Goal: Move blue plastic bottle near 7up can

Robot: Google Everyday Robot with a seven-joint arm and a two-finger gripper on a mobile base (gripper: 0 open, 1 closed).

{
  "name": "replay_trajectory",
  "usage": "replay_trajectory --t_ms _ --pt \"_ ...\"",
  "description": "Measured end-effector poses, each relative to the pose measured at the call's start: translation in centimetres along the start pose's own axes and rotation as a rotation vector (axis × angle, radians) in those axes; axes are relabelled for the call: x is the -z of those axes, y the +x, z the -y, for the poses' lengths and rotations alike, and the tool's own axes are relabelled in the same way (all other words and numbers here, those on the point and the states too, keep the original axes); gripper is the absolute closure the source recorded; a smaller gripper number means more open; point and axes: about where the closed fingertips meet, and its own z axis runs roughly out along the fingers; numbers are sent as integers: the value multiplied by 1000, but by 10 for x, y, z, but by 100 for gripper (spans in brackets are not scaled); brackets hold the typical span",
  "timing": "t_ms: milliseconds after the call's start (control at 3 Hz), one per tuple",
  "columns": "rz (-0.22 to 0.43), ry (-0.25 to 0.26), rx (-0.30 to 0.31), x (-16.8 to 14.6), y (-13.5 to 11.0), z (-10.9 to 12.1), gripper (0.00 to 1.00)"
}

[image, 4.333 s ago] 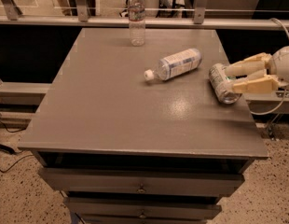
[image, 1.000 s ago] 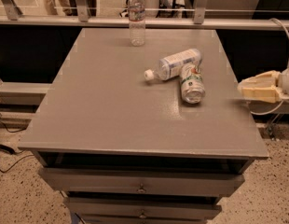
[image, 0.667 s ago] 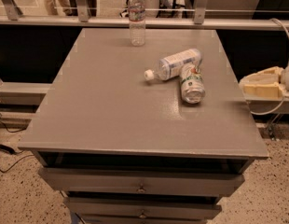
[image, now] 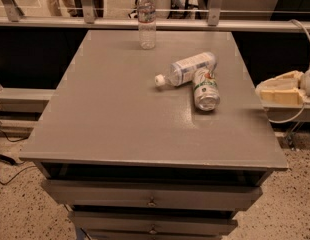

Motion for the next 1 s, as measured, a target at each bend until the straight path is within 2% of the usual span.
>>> replay_trajectory --t_ms 667,1000 --pt "2 -10 1 -6 -1 -1 0" --pt "3 -10 1 -6 -1 -1 0"
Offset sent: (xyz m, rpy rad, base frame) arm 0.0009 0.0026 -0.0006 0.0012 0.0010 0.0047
